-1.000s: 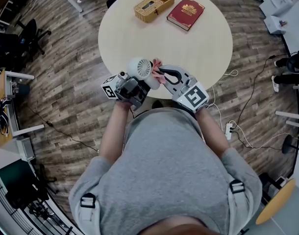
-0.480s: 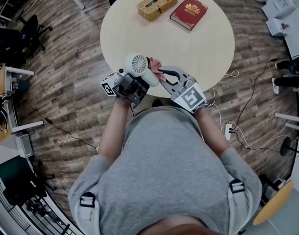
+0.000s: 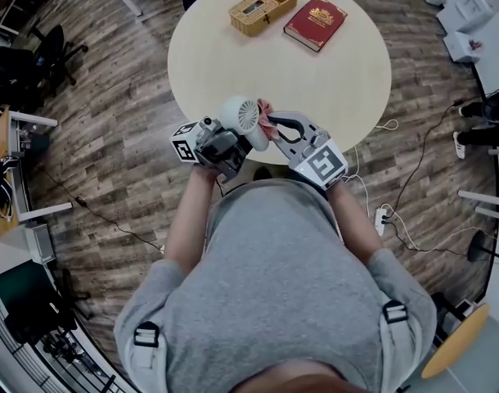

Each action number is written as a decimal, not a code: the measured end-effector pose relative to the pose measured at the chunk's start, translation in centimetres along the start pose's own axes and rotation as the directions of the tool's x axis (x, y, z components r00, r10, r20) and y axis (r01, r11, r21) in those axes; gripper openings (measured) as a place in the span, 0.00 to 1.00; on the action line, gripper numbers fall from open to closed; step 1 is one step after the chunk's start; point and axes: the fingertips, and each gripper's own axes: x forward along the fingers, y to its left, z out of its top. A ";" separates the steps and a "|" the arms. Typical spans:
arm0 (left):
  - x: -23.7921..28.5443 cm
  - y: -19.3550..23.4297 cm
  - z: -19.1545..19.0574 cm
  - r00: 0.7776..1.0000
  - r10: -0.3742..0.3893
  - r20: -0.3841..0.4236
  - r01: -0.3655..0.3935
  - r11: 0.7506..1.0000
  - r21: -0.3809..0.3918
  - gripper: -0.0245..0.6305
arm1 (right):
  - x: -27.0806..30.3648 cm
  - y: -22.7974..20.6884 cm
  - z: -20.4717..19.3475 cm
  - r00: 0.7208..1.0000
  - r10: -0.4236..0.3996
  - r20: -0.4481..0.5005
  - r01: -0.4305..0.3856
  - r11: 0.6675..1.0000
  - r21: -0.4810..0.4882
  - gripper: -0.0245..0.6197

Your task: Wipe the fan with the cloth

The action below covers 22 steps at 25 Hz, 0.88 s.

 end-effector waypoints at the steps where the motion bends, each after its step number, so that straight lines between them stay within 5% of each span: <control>1: 0.0 0.1 -0.2 1.000 0.011 -0.005 -0.011 1.000 0.007 0.60 | 0.0 0.0 0.0 1.000 0.000 -0.001 0.000 1.000 -0.002 0.08; 11: -0.3 2.2 -0.9 0.980 0.179 -0.090 -0.166 0.976 0.141 0.60 | -0.5 -0.6 -0.7 1.000 0.023 -0.008 -0.023 1.000 -0.008 0.08; 22: 0.4 3.1 -1.2 0.934 0.353 -0.056 -0.314 0.886 0.340 0.60 | -2.3 -0.2 -0.5 0.999 0.017 0.034 -0.019 0.998 0.052 0.08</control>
